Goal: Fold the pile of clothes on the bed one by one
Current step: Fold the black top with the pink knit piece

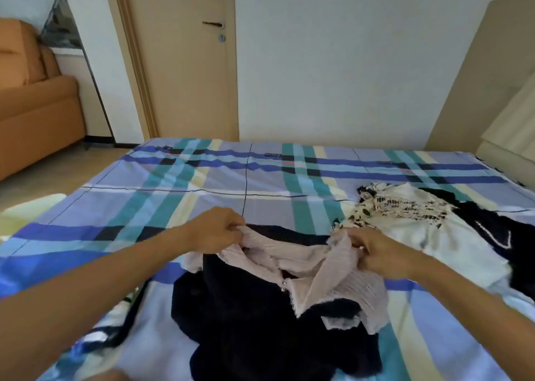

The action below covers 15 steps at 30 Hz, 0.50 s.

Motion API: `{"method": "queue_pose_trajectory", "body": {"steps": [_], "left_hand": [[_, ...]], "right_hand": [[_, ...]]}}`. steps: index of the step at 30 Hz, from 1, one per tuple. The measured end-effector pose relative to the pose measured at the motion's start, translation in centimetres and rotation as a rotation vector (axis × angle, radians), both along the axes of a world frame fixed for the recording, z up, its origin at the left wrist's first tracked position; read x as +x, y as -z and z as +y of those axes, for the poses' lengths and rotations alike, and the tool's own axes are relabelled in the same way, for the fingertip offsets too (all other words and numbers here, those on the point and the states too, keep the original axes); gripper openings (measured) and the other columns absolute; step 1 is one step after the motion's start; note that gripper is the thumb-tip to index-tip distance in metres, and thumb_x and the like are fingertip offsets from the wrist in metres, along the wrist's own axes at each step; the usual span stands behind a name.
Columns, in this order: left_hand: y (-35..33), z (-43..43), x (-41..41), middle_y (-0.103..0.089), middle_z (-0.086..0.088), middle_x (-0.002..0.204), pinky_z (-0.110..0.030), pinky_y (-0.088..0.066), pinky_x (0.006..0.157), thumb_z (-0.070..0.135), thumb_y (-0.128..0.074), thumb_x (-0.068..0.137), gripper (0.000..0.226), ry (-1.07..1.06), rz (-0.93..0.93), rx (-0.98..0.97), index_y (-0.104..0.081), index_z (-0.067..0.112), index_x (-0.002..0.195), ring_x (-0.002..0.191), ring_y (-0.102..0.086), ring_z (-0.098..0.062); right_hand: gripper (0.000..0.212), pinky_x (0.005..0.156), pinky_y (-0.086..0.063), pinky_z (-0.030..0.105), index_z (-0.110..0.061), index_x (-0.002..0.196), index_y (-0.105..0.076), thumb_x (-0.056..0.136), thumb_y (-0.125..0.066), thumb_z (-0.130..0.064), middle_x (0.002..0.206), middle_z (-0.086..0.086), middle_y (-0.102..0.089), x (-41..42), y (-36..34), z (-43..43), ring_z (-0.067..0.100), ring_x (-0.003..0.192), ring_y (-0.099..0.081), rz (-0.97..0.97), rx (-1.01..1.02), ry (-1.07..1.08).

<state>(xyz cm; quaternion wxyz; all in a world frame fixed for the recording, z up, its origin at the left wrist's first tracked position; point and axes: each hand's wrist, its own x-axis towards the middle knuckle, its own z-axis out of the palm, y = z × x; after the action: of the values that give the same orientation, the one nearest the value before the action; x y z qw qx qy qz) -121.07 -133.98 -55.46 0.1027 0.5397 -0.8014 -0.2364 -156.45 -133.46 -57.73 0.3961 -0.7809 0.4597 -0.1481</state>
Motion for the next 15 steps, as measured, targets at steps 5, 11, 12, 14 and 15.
{"method": "queue_pose_trajectory", "body": {"steps": [5, 11, 12, 14, 15], "left_hand": [[7.1, 2.1, -1.9, -0.058, 0.009, 0.068, -0.025, -0.037, 0.063, 0.015, -0.051, 0.091, 0.031, -0.236, 0.121, 0.039, -0.061, 0.03, 0.066, 0.069, -0.056, -0.01], [7.4, 3.4, -4.0, -0.065, -0.005, 0.09, -0.022, -0.041, 0.072, 0.01, -0.044, 0.099, 0.028, -0.418, 0.329, 0.265, -0.071, 0.004, 0.098, 0.081, -0.055, -0.012], [7.4, 3.7, -4.1, -0.067, -0.011, 0.092, -0.027, -0.046, 0.079, 0.013, -0.044, 0.099, 0.029, -0.405, 0.344, 0.298, -0.071, 0.002, 0.097, 0.082, -0.057, -0.016], [7.3, 4.7, -4.3, -0.071, -0.014, 0.094, -0.041, -0.049, 0.096, 0.021, -0.049, 0.1, 0.03, -0.37, 0.409, 0.344, -0.072, 0.004, 0.092, 0.091, -0.064, -0.024], [7.2, 5.4, -4.3, -0.073, -0.013, 0.095, -0.042, -0.05, 0.097, 0.026, -0.051, 0.1, 0.031, -0.353, 0.464, 0.38, -0.073, 0.005, 0.092, 0.094, -0.067, -0.025]], "right_hand": [[0.035, 0.072, -0.041, 0.023, -0.033, 0.079, -0.056, 0.073, -0.043, -0.001, 0.086, -0.004, -0.061, 2.1, 8.9, 1.8, 0.021, 0.089, -0.061, 0.283, 0.038, -0.003], [0.04, 0.092, -0.052, 0.033, -0.036, 0.113, -0.059, 0.075, -0.064, -0.023, 0.104, -0.012, -0.064, 3.6, 10.4, 3.6, 0.012, 0.098, -0.062, 0.307, 0.289, 0.107], [0.055, 0.099, -0.049, 0.036, -0.039, 0.126, -0.052, 0.074, -0.068, -0.035, 0.111, -0.014, -0.062, 4.0, 10.3, 3.9, 0.011, 0.104, -0.061, 0.294, 0.318, 0.118], [0.071, 0.106, -0.044, 0.036, -0.039, 0.138, -0.042, 0.075, -0.073, -0.047, 0.121, -0.015, -0.057, 5.5, 9.8, 5.0, 0.008, 0.115, -0.057, 0.112, 0.305, 0.166], [0.071, 0.105, -0.046, 0.033, -0.038, 0.136, -0.043, 0.073, -0.076, -0.049, 0.123, -0.014, -0.056, 6.7, 9.5, 5.7, 0.005, 0.117, -0.056, -0.013, 0.248, 0.185]]}}
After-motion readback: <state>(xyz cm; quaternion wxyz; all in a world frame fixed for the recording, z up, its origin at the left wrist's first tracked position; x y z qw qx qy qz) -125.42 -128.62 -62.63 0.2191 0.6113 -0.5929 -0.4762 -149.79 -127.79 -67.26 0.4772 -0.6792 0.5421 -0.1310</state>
